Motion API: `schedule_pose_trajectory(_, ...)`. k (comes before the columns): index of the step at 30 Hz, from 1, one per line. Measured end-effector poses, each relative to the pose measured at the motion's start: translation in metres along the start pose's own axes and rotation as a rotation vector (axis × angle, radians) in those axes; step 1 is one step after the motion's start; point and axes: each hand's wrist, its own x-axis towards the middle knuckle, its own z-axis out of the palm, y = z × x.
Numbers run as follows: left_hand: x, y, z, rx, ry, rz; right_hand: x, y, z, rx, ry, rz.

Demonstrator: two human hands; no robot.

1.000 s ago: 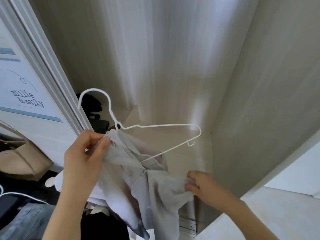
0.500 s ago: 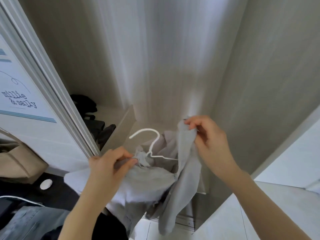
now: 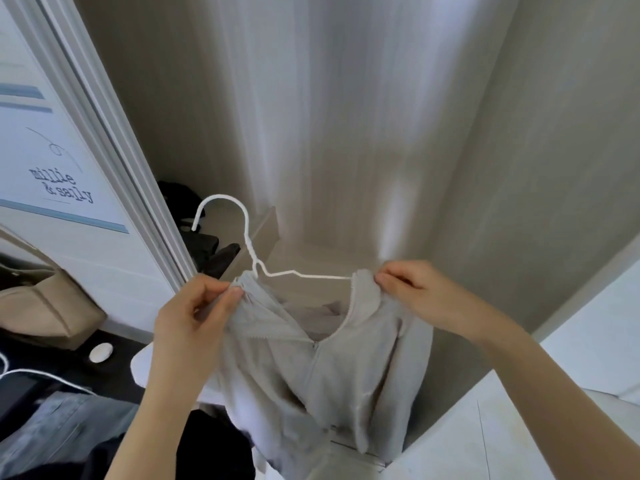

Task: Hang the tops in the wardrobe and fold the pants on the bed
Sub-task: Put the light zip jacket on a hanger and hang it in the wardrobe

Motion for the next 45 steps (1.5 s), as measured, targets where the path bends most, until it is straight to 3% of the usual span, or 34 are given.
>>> schedule_pose_trajectory(5,-0.001,0.012,0.010,0.019,-0.091,0.042,-0.004,-0.010,0.010,0.013,0.080,-0.179)
schedule_pose_trajectory(8,0.003,0.012,0.005,0.093,-0.124,0.057,-0.005,-0.008,0.012,0.227,0.233,-0.134)
schedule_pose_trajectory(11,0.012,0.005,-0.018,0.135,-0.032,0.025,-0.008,0.003,0.001,0.357,0.338,-0.097)
schedule_pose_trajectory(14,0.014,0.000,-0.029,0.107,0.078,0.072,-0.013,0.006,-0.005,0.338,0.296,-0.077)
schedule_pose_trajectory(18,0.017,-0.007,-0.028,0.058,0.182,0.131,-0.018,0.014,-0.009,0.072,0.231,-0.039)
schedule_pose_trajectory(22,0.032,-0.020,-0.022,0.008,0.192,0.067,-0.031,0.014,-0.019,0.240,0.203,0.013)
schedule_pose_trajectory(25,0.057,-0.026,-0.008,0.048,0.109,0.044,-0.036,-0.001,-0.028,0.529,0.191,0.072)
schedule_pose_trajectory(30,0.110,-0.026,0.020,0.108,-0.028,0.063,-0.041,-0.036,-0.056,0.735,0.221,0.183)
schedule_pose_trajectory(33,0.123,-0.002,0.042,0.050,-0.152,0.056,-0.043,-0.058,-0.075,0.769,0.353,0.249)
schedule_pose_trajectory(36,0.104,0.040,0.067,-0.236,-0.504,0.123,-0.044,-0.079,-0.089,0.802,0.450,0.315)
schedule_pose_trajectory(39,0.071,0.082,0.088,-0.303,-0.761,0.272,-0.037,-0.097,-0.095,0.838,0.619,0.288)
schedule_pose_trajectory(42,0.043,0.121,0.090,-0.422,-0.921,0.378,-0.025,-0.115,-0.097,0.794,0.809,0.274)
schedule_pose_trajectory(45,0.027,0.148,0.089,-0.348,-0.963,0.434,-0.011,-0.128,-0.100,0.819,0.939,0.261)
